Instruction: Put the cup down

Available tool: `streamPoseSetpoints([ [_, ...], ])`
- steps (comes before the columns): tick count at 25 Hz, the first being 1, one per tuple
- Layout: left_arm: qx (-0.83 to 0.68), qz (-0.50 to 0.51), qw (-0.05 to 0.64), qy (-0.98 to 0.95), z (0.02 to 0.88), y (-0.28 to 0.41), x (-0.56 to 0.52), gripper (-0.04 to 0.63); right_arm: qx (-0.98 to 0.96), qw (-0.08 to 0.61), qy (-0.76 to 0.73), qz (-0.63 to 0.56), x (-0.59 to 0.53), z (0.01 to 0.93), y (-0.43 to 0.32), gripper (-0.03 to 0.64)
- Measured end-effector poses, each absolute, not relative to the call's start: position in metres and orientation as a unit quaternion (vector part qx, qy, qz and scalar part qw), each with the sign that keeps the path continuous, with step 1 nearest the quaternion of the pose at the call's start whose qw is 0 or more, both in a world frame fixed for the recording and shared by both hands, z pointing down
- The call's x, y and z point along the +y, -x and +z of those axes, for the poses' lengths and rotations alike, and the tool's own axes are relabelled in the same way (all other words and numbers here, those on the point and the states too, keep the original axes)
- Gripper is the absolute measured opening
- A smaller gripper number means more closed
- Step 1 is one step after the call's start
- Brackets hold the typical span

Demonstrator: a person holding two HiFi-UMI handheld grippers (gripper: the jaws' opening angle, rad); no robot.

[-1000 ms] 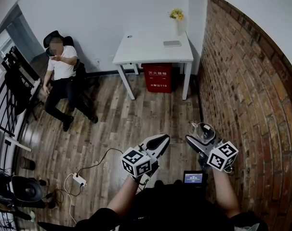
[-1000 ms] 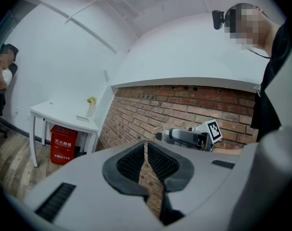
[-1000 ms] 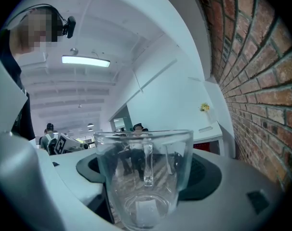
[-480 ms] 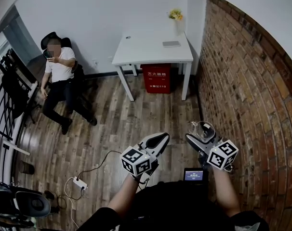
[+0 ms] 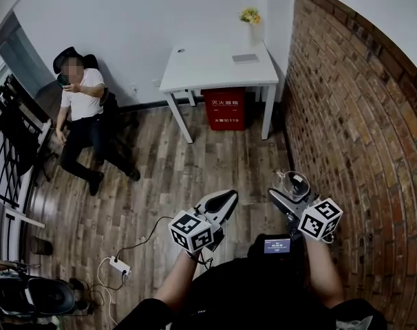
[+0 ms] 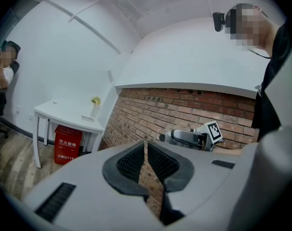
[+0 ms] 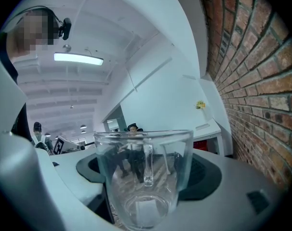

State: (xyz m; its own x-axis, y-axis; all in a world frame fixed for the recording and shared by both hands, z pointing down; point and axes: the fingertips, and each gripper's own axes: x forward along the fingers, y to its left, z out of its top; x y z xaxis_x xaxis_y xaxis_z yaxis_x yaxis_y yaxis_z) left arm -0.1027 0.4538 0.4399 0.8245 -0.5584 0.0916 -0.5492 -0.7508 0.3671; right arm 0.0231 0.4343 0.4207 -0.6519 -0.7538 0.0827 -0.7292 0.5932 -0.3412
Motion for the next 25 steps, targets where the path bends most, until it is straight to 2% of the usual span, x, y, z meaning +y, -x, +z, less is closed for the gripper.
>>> streamPoseSetpoints([
  [10,-0.32,-0.002,0.205,-0.925,0.468,0.102,0.367,0.028,0.888,0.036,0.417,-0.193,0.342,0.45,-0.031,0.416],
  [25,-0.347,0.023,0.188,-0.919,0.447,0.049,0.103,0.028,0.904,0.044,0.377,-0.197,0.088,0.425,-0.07,0.416],
])
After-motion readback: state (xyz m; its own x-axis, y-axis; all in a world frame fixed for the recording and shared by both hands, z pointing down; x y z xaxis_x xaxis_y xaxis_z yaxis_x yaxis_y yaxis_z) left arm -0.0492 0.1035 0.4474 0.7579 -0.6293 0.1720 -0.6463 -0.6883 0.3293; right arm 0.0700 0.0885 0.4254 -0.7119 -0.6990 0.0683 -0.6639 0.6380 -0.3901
